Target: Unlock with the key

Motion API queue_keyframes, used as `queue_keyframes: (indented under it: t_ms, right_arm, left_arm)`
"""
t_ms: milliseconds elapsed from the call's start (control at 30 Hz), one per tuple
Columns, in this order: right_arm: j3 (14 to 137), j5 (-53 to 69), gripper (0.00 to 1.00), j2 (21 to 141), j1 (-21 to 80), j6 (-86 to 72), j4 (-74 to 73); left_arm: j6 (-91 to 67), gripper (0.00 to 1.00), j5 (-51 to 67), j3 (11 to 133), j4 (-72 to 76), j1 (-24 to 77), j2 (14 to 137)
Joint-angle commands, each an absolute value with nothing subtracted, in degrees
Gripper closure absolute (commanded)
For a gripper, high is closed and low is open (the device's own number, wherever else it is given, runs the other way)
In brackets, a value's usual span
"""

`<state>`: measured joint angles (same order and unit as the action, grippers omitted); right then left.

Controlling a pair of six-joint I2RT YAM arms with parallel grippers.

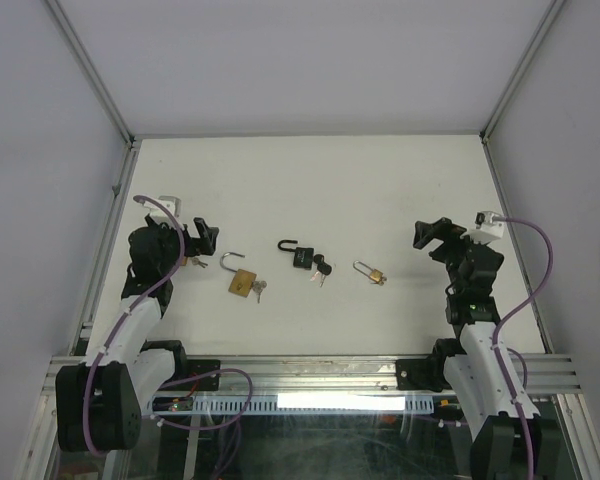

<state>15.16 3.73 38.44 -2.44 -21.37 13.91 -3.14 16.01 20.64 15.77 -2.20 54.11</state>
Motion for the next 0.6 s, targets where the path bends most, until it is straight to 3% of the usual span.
queue_keyframes:
  t_ms: [0,567]
  right_arm:
    - [15.1,5.2,0.0,37.3,-3.3,-20.8,16.7]
    - [20.2,17.7,0.0,44.1,-4.0,-18.3,18.1]
  left_arm:
    - [-5.7,0.01,11.7,22.1,12.9,-1.9,54.1]
    - [-2.7,0.01,18.9,17.5,18.2,-1.9,50.1]
